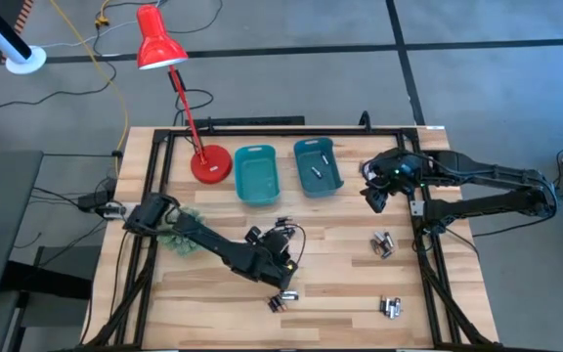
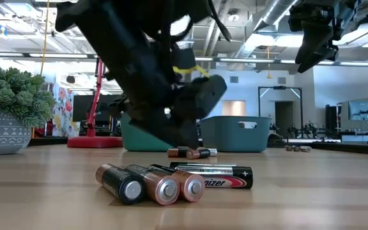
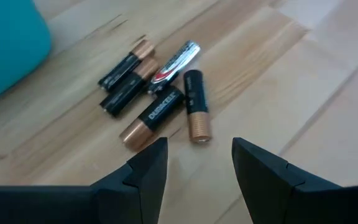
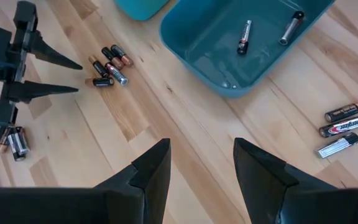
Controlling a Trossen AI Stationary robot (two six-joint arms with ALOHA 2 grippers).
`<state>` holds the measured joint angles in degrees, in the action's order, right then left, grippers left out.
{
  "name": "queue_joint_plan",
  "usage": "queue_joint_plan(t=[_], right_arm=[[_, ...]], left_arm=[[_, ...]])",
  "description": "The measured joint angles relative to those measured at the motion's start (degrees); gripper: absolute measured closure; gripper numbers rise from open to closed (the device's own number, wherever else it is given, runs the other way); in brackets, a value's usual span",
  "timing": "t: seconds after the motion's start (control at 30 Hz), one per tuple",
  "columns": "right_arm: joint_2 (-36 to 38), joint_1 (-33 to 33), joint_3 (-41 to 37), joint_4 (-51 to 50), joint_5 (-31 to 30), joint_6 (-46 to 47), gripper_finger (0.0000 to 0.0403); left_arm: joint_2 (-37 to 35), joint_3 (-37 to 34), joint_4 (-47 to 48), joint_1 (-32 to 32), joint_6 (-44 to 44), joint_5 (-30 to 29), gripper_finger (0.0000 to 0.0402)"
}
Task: Sort batteries
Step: Put the black battery into the green bin
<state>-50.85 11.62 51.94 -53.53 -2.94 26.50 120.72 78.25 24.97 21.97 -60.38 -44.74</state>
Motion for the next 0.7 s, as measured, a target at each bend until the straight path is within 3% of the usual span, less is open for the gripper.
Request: queue_joint_plan(t=[0.7], right_arm=[[-0.02,0.02,0.0,-0.03,0.0,-1.05,0.0214]], left_arm=[[0.4,-0.71,-2.52,0.36,9.13,0.94,0.0227]])
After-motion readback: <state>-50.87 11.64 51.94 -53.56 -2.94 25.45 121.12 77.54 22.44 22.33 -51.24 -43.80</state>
